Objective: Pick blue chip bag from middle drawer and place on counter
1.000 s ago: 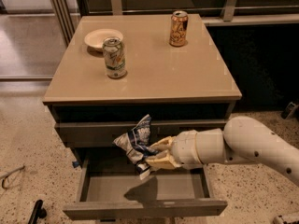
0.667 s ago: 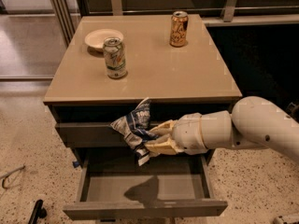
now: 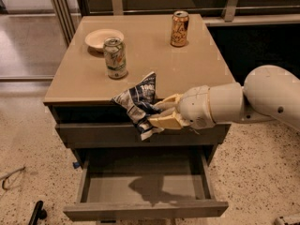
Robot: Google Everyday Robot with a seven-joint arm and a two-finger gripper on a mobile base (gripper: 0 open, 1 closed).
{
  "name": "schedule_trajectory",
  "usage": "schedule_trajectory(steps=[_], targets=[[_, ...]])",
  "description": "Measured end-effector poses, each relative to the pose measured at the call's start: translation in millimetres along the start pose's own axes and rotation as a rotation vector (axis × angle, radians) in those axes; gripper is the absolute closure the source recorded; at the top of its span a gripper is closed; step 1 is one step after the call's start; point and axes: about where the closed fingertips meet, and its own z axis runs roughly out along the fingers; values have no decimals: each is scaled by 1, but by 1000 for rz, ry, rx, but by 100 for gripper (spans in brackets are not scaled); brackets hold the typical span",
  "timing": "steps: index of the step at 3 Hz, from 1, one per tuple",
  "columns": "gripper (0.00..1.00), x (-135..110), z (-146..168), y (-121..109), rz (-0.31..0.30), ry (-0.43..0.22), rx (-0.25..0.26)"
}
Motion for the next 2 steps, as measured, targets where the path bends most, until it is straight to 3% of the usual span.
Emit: schedule_trajectory(steps=[2], targets=[[100,-10,-16,-22,3,8,33]])
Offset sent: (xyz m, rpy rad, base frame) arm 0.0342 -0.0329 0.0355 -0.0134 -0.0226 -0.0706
